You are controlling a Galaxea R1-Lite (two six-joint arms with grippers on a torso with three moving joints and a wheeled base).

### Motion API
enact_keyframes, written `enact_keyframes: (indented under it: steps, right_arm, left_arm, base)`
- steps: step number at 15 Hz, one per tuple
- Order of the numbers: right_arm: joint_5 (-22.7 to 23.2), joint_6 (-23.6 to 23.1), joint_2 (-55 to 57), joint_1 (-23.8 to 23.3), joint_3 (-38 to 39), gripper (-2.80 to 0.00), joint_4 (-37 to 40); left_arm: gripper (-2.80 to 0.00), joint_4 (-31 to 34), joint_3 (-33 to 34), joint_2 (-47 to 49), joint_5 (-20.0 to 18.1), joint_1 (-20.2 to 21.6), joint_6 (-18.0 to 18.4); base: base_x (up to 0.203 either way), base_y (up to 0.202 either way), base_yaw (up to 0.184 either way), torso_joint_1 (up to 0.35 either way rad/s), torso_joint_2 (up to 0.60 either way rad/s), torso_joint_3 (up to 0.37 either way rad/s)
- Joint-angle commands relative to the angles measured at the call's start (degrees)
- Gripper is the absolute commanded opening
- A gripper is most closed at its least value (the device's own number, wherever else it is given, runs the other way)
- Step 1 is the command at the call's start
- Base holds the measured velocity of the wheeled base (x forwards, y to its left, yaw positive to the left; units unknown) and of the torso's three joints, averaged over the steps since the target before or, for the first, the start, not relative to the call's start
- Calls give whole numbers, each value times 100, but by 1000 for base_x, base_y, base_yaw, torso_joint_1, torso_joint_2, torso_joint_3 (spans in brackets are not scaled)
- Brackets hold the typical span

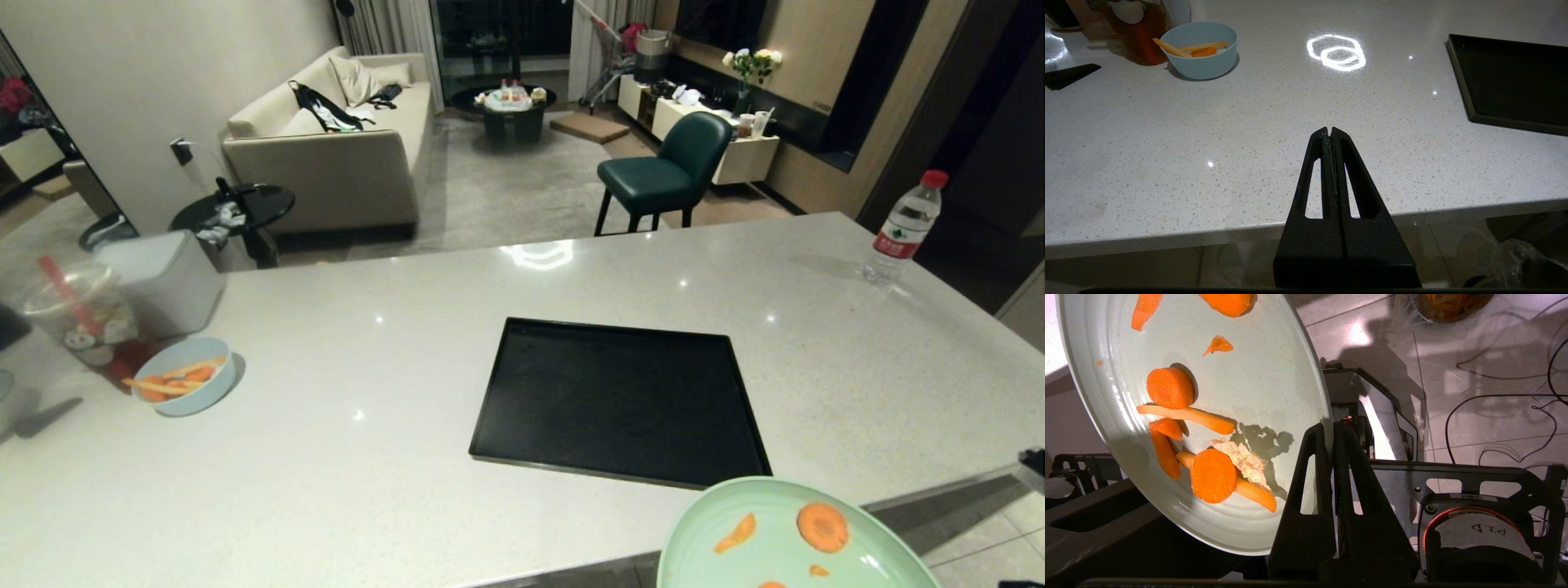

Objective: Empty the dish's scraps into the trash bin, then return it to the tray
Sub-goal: Move the plate over the trash can

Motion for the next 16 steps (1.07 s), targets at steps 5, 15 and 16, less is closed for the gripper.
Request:
enact_keyframes:
  steps: [5, 15, 16]
  right_arm:
    - [9, 27, -224, -121, -11, -280, 21]
    - [36, 678, -253, -394, 160, -280, 4]
    - [36, 678, -253, -394, 177, -280, 4]
  left_arm:
    - [-280, -2, 0, 6, 3, 5, -4]
    - [-280, -2, 0, 6, 3, 5, -4]
    - [-280, -2, 0, 6, 3, 3, -4]
  base:
    - [0, 0, 0, 0, 0, 0]
    - [0, 0, 0, 0, 0, 0]
    - [0, 0, 0, 0, 0, 0]
